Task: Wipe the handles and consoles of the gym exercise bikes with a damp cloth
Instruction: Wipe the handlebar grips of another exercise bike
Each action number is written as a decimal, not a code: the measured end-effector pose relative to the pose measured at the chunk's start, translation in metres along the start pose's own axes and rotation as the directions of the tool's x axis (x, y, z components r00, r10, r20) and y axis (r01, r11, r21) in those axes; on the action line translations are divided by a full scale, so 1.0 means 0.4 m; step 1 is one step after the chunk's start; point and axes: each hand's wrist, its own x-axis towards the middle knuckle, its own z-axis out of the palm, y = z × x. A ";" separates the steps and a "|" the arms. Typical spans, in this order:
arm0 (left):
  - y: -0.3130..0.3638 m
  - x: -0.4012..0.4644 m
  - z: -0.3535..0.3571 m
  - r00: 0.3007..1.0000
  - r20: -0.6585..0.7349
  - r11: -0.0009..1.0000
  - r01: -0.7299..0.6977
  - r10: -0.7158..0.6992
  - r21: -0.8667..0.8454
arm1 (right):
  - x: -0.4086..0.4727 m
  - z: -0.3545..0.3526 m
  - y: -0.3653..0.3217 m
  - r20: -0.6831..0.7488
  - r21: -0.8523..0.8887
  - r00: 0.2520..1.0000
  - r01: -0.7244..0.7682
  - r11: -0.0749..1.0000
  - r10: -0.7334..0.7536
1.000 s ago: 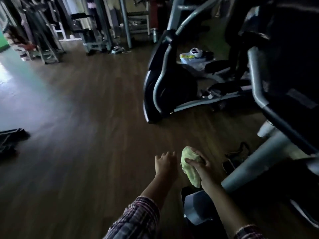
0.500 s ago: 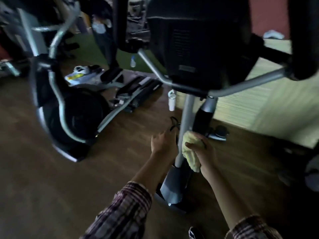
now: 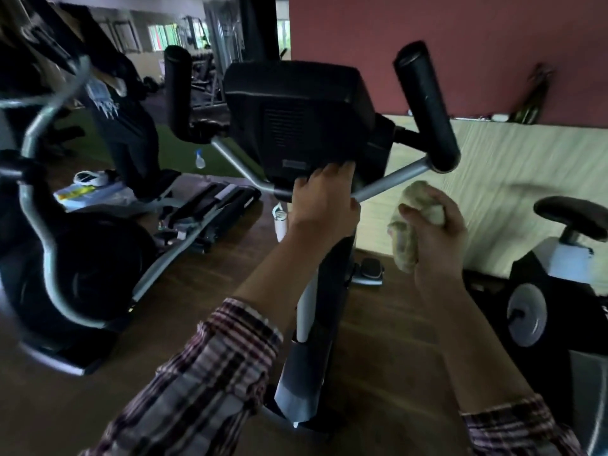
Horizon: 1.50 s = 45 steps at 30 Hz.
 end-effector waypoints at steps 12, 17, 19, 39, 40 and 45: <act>0.098 0.102 -0.157 0.977 -0.192 0.996 -0.090 0.089 0.002 | 0.085 0.011 -0.235 -0.034 0.040 0.946 0.323 0.945 -0.322; 0.106 0.125 -0.181 0.973 -0.215 0.996 -0.080 0.084 0.027 | 0.124 0.059 -0.301 0.010 -0.075 0.818 0.574 0.815 -0.575; 0.105 0.133 -0.184 0.972 -0.222 0.997 -0.069 0.074 0.034 | 0.133 0.090 -0.310 0.091 -0.142 0.730 0.682 0.717 -0.677; 0.049 0.199 -0.138 0.971 -0.237 0.999 -0.036 0.032 -0.016 | 0.256 0.156 -0.228 0.387 -0.274 0.434 0.897 0.348 -0.814; 0.045 0.201 -0.136 0.972 -0.234 0.999 -0.034 0.030 -0.015 | 0.256 0.148 -0.220 0.378 -0.266 0.445 0.892 0.365 -0.812; 0.031 0.209 -0.126 0.969 -0.243 0.999 -0.050 0.045 -0.016 | 0.258 0.199 -0.265 0.379 -0.242 0.426 0.902 0.357 -0.822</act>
